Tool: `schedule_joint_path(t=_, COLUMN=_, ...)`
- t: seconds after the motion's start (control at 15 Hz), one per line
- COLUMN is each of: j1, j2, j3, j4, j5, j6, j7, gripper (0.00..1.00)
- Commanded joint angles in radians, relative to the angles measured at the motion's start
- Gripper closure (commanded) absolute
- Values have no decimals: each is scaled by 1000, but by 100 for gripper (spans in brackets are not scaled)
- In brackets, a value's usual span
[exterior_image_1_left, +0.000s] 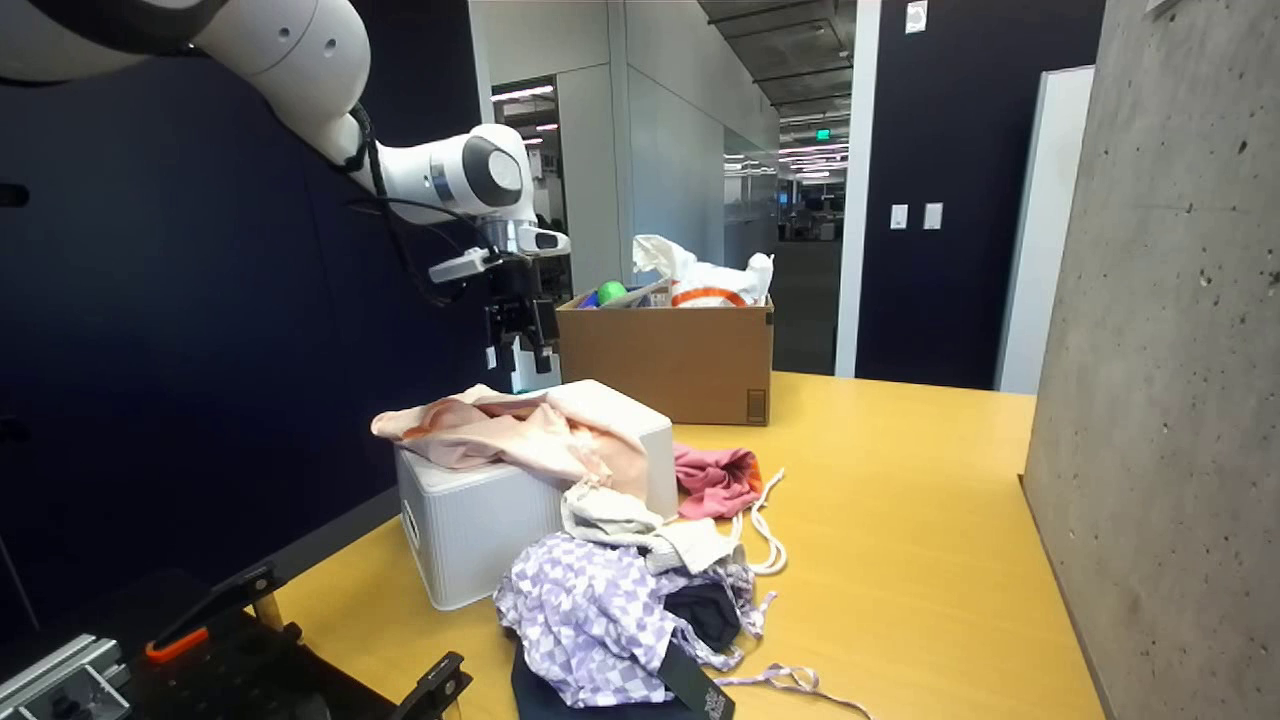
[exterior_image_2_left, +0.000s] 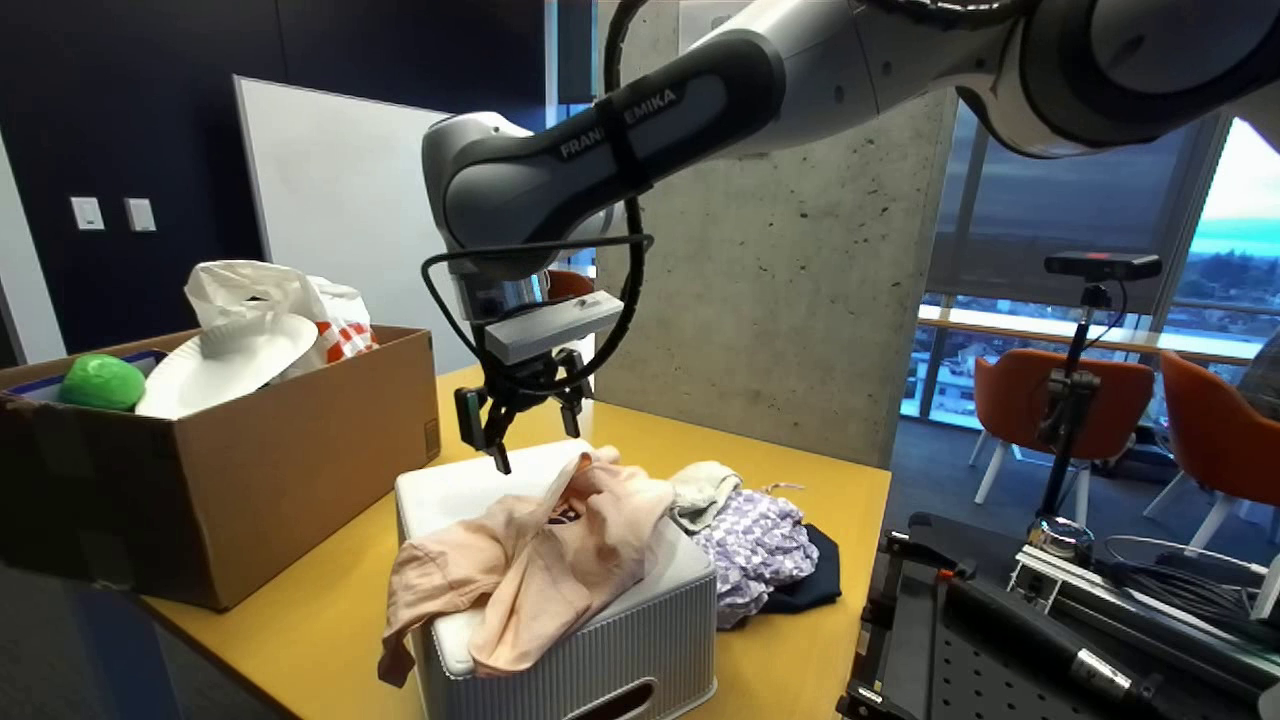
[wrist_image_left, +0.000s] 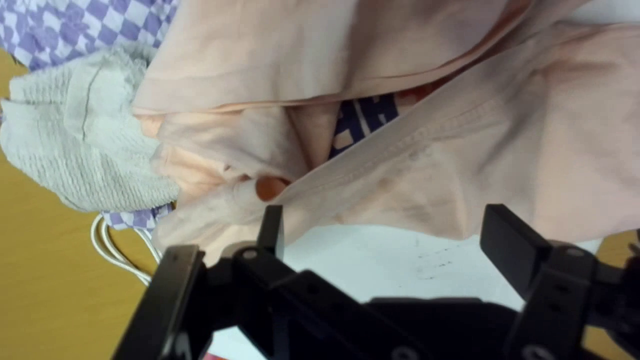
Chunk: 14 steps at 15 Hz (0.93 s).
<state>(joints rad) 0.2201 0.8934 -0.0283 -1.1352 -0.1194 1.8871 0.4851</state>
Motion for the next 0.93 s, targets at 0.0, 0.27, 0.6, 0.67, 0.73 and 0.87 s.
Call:
schedule_joint_path(t=0.0, j1=31, j2=16, j3=-26, j4=21, j5=36, j6=-40, j7=154, gripper=0)
schedule_joint_path(t=0.27, j1=39, j2=3, j3=-23, j4=-43, j5=34, j6=8, j7=279, gripper=0)
schedule_joint_path(t=0.6, j1=51, j2=31, j3=-39, j4=-65, j5=5, j6=86, j7=393, gripper=0)
schedule_joint_path(t=0.67, j1=52, j2=34, j3=-42, j4=-72, j5=3, j6=103, j7=406, gripper=0)
schedule_joint_path(t=0.73, j1=55, j2=36, j3=-47, j4=-79, j5=-2, j6=117, j7=419, gripper=0)
schedule_joint_path(t=0.87, j1=60, j2=34, j3=-51, j4=-99, j5=-10, j6=145, j7=439, gripper=21)
